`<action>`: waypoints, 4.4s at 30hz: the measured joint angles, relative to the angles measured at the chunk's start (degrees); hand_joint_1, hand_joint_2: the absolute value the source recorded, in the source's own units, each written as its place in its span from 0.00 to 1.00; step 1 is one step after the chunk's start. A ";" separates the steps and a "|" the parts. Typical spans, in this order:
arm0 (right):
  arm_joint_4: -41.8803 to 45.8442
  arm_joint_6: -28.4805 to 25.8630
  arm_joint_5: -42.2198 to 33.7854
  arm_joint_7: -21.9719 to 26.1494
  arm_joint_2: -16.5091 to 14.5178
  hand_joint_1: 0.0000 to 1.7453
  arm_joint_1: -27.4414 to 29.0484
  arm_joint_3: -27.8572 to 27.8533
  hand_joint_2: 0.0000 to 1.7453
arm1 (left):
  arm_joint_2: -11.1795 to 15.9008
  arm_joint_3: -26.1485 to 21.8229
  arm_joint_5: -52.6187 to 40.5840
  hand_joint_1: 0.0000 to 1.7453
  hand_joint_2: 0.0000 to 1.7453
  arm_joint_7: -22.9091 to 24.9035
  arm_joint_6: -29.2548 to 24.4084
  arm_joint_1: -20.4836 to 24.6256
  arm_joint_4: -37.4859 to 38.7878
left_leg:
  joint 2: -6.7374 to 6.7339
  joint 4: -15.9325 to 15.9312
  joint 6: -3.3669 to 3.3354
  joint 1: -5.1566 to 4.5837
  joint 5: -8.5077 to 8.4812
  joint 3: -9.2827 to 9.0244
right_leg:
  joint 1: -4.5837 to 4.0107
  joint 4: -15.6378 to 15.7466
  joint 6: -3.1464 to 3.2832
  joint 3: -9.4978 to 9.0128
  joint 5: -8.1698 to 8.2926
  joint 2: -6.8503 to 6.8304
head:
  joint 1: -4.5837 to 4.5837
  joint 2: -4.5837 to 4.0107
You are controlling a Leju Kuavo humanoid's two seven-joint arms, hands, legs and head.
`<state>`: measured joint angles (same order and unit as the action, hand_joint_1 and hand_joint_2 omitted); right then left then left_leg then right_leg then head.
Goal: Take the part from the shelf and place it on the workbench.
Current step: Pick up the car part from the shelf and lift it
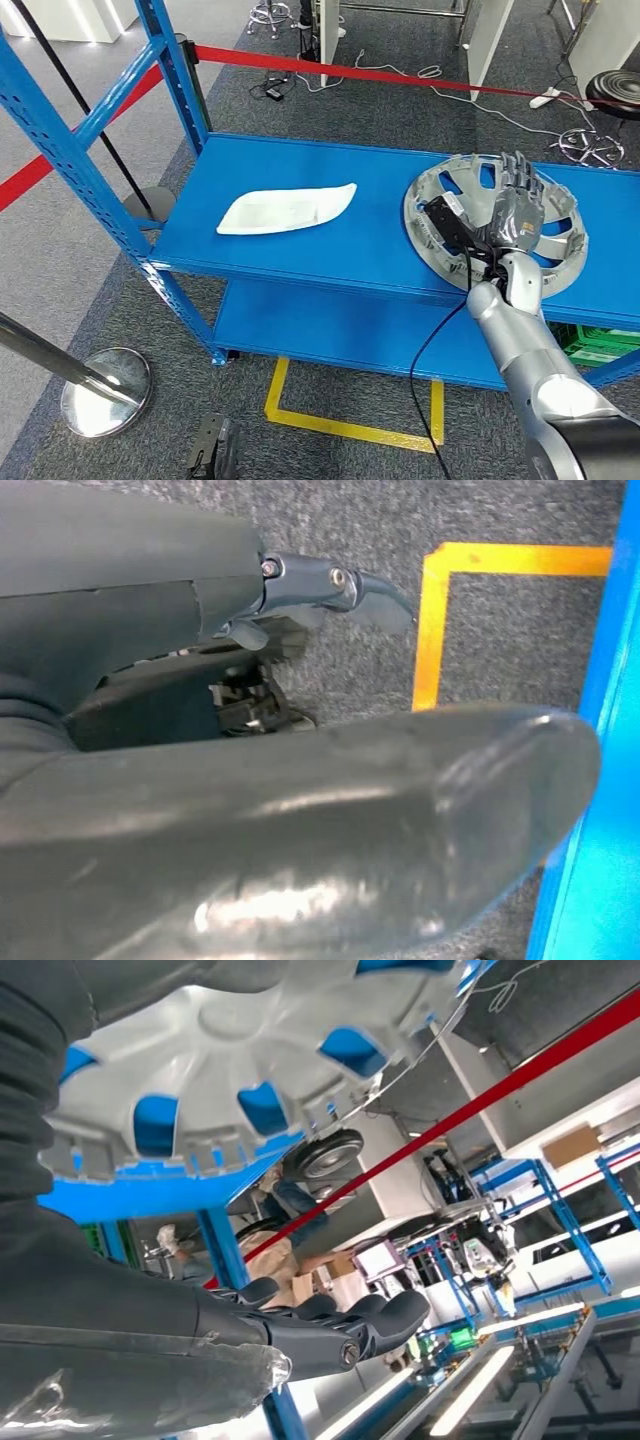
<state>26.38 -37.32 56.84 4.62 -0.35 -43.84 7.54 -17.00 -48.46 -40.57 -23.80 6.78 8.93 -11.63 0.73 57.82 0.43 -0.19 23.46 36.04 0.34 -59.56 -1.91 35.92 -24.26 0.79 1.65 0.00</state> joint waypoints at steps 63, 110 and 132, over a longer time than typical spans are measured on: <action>-3.91 28.61 5.93 -14.11 -4.58 0.00 -2.36 8.57 1.00 | 0.91 0.85 1.34 0.00 0.00 -0.27 0.67 -0.44 -0.07 | -0.06 -0.02 0.85 0.37 0.24 -0.81 | 0.05 0.32 0.27 0.02 0.47 0.01 | 0.09 0.00; -8.97 45.94 12.58 -30.66 1.29 1.00 -6.09 6.89 1.00 | 0.63 1.78 1.46 0.00 0.00 0.98 0.09 -0.28 -0.11 | 0.09 -0.45 -0.06 0.31 1.19 -2.50 | -0.21 0.88 -0.30 -1.20 0.38 -0.21 | -0.23 0.00; -9.51 45.98 12.74 -28.75 1.35 1.00 -5.64 4.37 1.00 | 1.10 1.81 2.02 0.00 0.75 0.17 0.23 -0.44 -0.11 | -0.28 -0.38 -0.88 1.04 1.13 -2.02 | 0.51 -12.90 -2.06 6.14 -5.90 -0.36 | -0.55 0.00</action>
<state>16.87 8.66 69.58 -24.13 0.99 -49.48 11.91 -15.90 -46.65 -38.55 -23.63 7.01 8.48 -11.74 0.45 57.44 -0.45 0.86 24.59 34.02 0.85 -72.46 -3.96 42.05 -30.16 0.43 1.10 0.00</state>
